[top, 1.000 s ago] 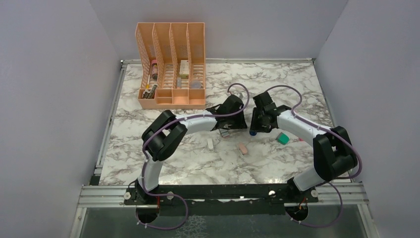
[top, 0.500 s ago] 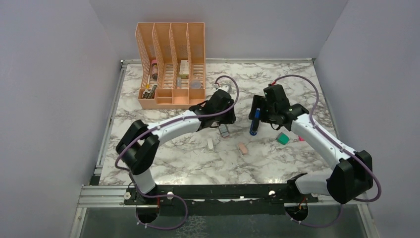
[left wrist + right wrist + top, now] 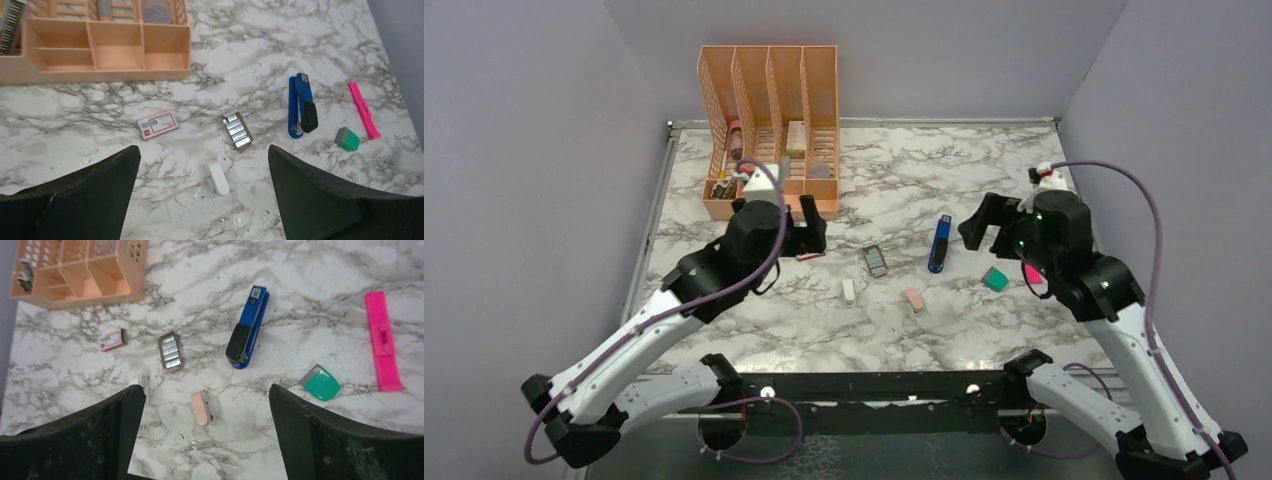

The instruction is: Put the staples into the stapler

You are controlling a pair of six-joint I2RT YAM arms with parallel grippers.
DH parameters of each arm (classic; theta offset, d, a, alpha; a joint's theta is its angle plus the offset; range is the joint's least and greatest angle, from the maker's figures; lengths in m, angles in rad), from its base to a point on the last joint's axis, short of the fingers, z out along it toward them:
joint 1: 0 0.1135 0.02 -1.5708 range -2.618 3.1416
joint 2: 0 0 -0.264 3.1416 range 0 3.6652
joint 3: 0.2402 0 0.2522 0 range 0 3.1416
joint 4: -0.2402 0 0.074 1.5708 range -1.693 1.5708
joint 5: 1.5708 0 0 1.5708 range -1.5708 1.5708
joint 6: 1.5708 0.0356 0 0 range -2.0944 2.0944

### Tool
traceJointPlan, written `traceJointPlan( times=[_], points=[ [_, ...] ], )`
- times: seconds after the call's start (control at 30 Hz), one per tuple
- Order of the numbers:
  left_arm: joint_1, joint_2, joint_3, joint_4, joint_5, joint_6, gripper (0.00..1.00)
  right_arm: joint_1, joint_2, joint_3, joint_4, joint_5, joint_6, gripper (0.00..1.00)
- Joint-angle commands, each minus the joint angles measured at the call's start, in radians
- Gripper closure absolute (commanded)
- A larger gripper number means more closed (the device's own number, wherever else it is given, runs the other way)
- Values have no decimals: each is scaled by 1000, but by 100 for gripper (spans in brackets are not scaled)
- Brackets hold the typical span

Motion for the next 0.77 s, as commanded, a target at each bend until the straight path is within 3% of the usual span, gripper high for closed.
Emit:
traceJointPlan(
  times=[0.0, 0.27, 0.73],
  points=[
    [0, -199, 55, -150, -191, 100, 1, -1, -96, 140, -98, 102, -36, 0],
    [1, -359, 156, -251, -252, 152, 1, -2, -140, 343, -153, 234, -87, 0],
    [0, -369, 199, -325, -247, 99, 1, -2, -161, 366, -160, 243, -119, 0]
  ],
)
